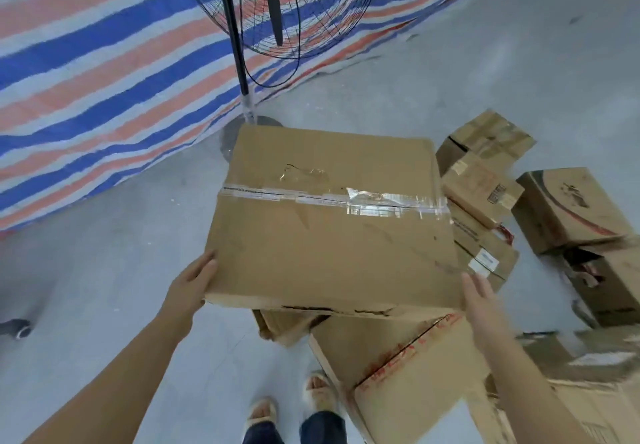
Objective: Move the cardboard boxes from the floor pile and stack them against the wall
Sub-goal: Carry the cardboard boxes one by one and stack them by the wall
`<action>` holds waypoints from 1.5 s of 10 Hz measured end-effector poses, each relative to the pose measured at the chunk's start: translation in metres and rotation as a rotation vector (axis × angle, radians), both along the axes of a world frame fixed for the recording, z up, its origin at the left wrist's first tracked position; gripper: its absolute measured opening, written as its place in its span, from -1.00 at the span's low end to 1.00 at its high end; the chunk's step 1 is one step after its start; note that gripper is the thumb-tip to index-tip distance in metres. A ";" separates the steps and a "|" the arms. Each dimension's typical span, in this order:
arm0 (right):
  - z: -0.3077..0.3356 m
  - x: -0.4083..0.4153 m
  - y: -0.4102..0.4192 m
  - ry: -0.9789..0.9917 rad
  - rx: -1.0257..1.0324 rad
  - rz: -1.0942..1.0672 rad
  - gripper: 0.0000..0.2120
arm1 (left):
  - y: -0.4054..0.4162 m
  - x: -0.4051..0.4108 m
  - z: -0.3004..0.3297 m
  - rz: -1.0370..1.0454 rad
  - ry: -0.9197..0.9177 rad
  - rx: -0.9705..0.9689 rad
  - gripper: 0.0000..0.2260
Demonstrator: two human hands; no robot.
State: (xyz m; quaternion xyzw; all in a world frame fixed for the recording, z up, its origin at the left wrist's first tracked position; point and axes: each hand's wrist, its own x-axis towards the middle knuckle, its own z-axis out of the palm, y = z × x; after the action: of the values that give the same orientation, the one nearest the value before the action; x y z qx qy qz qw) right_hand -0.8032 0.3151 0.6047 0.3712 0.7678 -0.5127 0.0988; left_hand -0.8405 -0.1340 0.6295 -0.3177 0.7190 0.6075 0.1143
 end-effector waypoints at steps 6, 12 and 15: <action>0.045 -0.066 0.003 0.189 -0.459 -0.085 -0.79 | 0.007 -0.010 0.012 0.366 0.064 0.241 -0.56; 0.101 -0.082 -0.230 0.083 -0.628 0.755 -0.80 | -0.096 0.288 0.075 1.100 0.223 0.088 -0.50; 0.113 0.074 -0.386 -0.042 -0.675 1.291 -0.56 | -0.062 0.544 0.090 1.592 0.260 0.028 -0.65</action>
State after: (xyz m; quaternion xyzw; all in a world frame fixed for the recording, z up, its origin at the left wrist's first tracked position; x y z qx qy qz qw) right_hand -0.7294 -0.0706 0.7182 -0.1965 0.6317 -0.5541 0.5053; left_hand -0.2963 -0.1964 0.7193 -0.6598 0.2768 0.5477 -0.4336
